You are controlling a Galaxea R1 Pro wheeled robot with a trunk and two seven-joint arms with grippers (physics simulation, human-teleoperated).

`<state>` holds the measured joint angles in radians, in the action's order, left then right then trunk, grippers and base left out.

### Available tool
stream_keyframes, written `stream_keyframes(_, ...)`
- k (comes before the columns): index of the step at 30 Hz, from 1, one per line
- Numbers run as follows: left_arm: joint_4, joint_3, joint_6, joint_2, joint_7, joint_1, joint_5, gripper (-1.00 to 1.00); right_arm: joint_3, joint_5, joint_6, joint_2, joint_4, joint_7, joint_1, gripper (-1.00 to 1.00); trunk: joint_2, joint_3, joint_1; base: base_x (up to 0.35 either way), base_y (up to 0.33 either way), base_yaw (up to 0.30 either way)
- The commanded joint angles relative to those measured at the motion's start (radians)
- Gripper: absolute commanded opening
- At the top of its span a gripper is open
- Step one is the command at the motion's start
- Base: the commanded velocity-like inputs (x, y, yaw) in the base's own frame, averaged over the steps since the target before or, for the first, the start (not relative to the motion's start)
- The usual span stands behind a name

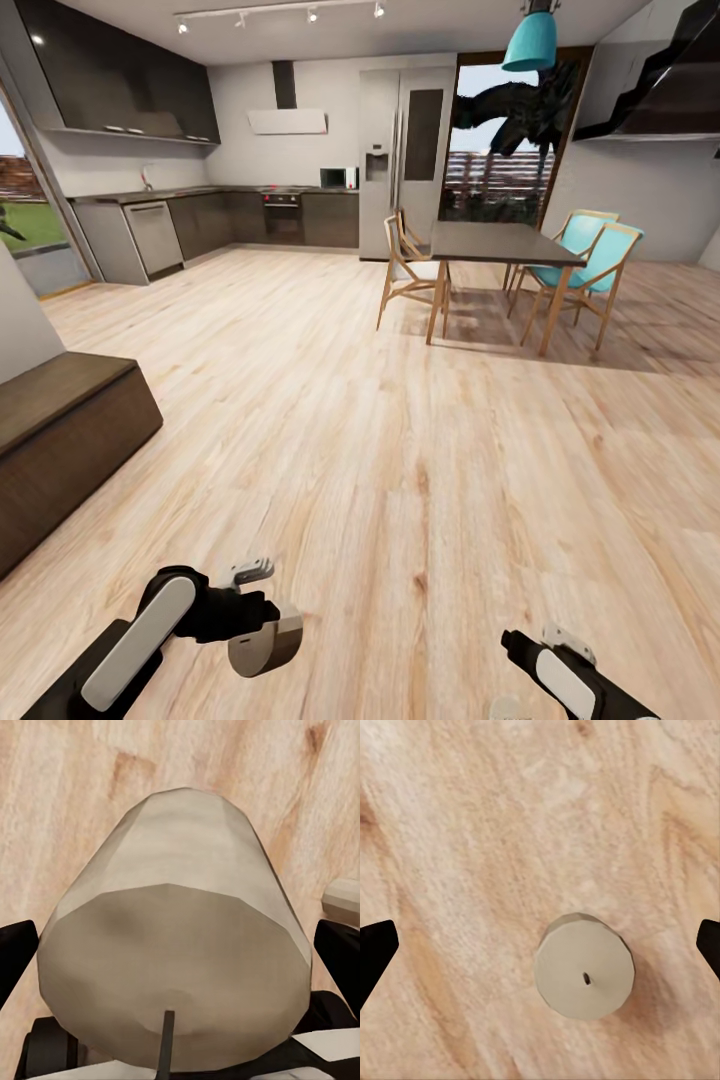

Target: Place each of the two pumpkins and all three candles from the living room inside a cabinet in the living room (use any cabinet), then make sure every cabinet is closed, and position the cauldron so it is next to a table in the living room.

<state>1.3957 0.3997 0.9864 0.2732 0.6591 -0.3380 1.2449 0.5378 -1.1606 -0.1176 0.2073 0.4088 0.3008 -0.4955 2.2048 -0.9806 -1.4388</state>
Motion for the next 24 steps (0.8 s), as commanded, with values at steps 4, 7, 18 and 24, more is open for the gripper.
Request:
stream_keyframes(4, 0.002, 0.004, 0.0, 0.0, 0.01, -0.001, 0.011, -1.0, 0.007, -0.004, -0.004, 0.001, 0.004, 0.008, -0.001, 1.0, 0.029, -0.014, -0.015, 0.0, 0.0, 0.0)
stream_keyframes(7, 0.003, 0.003, 0.0, 0.001, 0.01, -0.001, 0.012, -1.0, 0.007, -0.004, -0.004, 0.001, 0.004, 0.008, 0.0, 1.0, 0.05, -0.023, -0.027, 0.0, 0.0, 0.0)
stream_keyframes(18, 0.005, -0.003, 0.001, 0.001, 0.009, -0.001, 0.019, -1.0, 0.007, -0.002, -0.004, 0.0, 0.004, 0.008, -0.001, 1.0, 0.127, -0.057, -0.069, 0.0, 0.0, 0.0)
stream_keyframes(24, 0.01, -0.007, 0.003, 0.005, 0.007, -0.001, 0.024, -1.0, 0.007, -0.002, -0.004, -0.001, 0.004, 0.009, -0.001, 1.0, 0.169, -0.076, -0.092, 0.0, 0.0, 0.0)
